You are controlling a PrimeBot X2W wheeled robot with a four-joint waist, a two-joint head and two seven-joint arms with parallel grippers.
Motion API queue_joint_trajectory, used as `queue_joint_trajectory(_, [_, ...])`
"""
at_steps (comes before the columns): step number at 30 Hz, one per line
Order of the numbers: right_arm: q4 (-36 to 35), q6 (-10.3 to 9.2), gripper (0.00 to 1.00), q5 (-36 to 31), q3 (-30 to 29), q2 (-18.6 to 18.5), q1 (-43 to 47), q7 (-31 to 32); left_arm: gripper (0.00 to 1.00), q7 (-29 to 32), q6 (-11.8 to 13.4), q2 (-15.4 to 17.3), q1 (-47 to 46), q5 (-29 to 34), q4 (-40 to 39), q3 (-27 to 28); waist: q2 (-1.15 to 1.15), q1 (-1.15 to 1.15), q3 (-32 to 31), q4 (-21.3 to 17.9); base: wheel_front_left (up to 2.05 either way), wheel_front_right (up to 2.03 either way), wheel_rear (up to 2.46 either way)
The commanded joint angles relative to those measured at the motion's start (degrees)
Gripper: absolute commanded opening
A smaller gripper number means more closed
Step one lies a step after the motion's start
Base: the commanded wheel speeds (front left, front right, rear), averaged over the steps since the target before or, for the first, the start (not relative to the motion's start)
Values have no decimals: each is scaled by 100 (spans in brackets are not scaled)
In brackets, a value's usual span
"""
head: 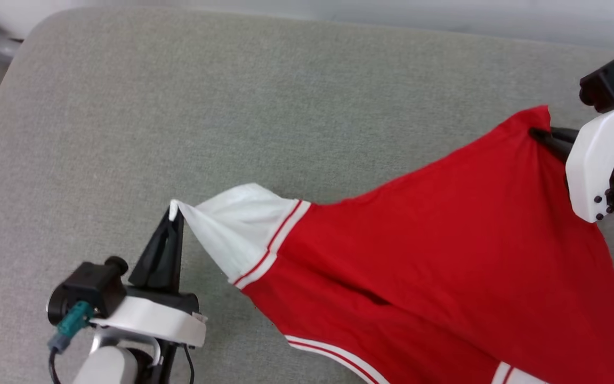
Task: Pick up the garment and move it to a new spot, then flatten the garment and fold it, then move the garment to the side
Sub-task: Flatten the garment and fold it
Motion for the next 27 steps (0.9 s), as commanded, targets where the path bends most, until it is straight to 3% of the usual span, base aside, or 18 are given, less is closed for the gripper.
queue_joint_trajectory(1, [-59,-6,0,27,-96,48,84,-143,0,14,25,21,-119,-2,-98,47,0,0,-117,-103,0,0,0])
queue_joint_trajectory(13, [-498,-6,0,-306,-1217,498,119,-1035,0,400,-26,400,-1221,-3,-812,285,0,0,-412,-386,0,0,0])
queue_joint_trajectory(27, [-1044,-6,0,-681,-2290,1145,-558,-982,0,1082,-321,950,-3226,26,-1207,413,0,0,-41,-613,0,0,0])
